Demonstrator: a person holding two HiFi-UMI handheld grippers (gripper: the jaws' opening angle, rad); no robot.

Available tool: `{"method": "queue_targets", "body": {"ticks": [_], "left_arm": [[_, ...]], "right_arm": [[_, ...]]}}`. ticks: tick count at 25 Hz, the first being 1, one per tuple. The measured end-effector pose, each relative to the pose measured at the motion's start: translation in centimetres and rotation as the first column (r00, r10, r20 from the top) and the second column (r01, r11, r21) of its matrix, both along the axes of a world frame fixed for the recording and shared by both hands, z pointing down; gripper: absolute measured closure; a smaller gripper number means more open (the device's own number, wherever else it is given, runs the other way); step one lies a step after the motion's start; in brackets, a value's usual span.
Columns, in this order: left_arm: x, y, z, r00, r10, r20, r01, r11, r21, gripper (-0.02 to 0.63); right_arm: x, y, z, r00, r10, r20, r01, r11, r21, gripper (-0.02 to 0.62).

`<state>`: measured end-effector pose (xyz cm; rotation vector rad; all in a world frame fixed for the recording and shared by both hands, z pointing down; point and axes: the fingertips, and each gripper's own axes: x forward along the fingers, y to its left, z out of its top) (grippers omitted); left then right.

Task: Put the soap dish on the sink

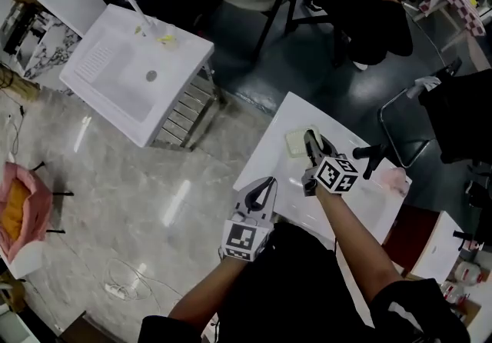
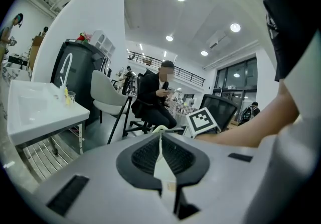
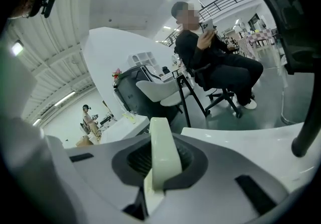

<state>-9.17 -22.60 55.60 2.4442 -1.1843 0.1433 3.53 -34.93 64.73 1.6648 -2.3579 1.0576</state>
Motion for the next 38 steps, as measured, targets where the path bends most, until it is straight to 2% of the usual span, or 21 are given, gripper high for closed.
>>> {"method": "queue_targets", "body": {"ticks": [9,12,17,19,24,28,33,38], "left_arm": [[-1.1,-4.7,1.4,1.0,0.002,-0.025,-0.002,1.0,-0.018,0.589],[-1.8,-5.5,2.2,1.0,-0.006,-0.028,0.005,0.999,-0.034,0.589],[-2.6,-6.0,3.5,0.999,0.0,-0.035,-0.002,0.998,-0.057,0.589],[-3.1,-6.3,4.0,0.999,-0.006,-0.033,0.004,0.998,-0.063,0.589],[-3.9,-6.9,4.7,1.0,-0.016,-0.019,0.015,0.998,-0.063,0.589],[-3.5,-6.8,4.4,0.999,0.026,0.045,-0.026,1.0,-0.009,0.588],[-3.4,-7.1,4.2,0.999,0.016,0.03,-0.016,1.0,-0.021,0.588],[-3.5,-6.9,4.1,1.0,0.013,0.007,-0.013,1.0,-0.024,0.588]], "right_arm": [[0.3,-5.1,5.5,0.995,0.064,0.076,-0.056,0.994,-0.098,0.571],[0.2,-6.4,6.9,0.994,0.077,0.079,-0.068,0.992,-0.108,0.571],[1.8,-8.3,8.2,0.976,0.175,0.13,-0.161,0.981,-0.105,0.571],[2.3,-8.8,9.0,0.975,0.184,0.127,-0.171,0.979,-0.107,0.571],[2.8,-9.1,10.3,0.985,0.162,0.058,-0.155,0.981,-0.112,0.549],[3.0,-9.2,11.2,0.99,0.139,-0.017,-0.14,0.983,-0.122,0.514],[3.5,-9.1,12.2,0.988,0.092,-0.125,-0.11,0.984,-0.142,0.46],[4.4,-9.2,12.9,0.967,0.056,-0.25,-0.094,0.985,-0.143,0.4]]}}
